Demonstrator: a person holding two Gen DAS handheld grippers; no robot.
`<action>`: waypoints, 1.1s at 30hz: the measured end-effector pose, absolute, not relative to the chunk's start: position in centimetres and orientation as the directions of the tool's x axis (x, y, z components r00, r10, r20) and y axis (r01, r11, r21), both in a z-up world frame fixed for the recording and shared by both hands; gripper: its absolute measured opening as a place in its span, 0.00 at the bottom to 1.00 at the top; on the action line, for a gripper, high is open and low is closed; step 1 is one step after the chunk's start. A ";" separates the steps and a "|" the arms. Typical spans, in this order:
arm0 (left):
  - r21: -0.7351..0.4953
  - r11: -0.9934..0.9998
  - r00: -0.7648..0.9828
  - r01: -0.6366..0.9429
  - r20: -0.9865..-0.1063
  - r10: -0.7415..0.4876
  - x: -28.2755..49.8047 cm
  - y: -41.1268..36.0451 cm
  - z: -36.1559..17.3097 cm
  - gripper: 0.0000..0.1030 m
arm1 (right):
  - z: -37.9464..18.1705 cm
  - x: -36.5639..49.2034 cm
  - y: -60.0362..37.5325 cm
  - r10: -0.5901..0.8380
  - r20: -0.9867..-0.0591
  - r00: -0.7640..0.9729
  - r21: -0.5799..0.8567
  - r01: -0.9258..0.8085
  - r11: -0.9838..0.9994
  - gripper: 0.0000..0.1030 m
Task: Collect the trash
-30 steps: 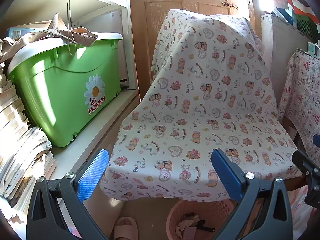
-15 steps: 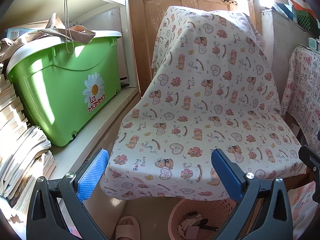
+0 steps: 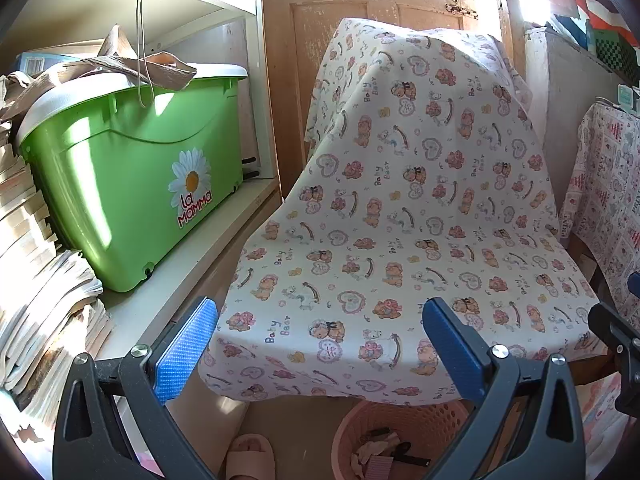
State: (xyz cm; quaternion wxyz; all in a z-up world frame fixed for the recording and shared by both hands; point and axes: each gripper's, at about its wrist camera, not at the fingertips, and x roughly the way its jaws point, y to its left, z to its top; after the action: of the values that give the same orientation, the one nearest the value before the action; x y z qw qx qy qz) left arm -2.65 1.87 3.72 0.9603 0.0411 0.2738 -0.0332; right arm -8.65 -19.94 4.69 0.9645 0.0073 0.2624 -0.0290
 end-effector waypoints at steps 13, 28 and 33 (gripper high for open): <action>0.062 0.995 0.854 0.082 -0.519 -0.038 -2.7 1.9 3.8 0.99 | 4.4 -8.2 -19.7 -0.047 -0.523 0.851 -0.002 0.054 0.999 1.00; 0.102 0.991 0.903 0.081 -0.429 -0.029 -4.2 1.4 5.0 0.99 | 4.8 -8.4 -20.2 -0.058 -0.509 0.859 0.003 0.069 0.998 1.00; 0.101 0.991 0.901 0.090 -0.431 -0.038 -4.2 1.4 5.0 0.99 | 4.8 -8.4 -20.3 -0.058 -0.507 0.860 0.002 0.068 0.998 1.00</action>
State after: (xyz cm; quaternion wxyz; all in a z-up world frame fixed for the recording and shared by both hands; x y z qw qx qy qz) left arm -4.22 1.45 4.99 0.9732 0.0595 0.2196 -0.0330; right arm -8.42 -20.27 4.84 0.9643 0.0100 0.2627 -0.0326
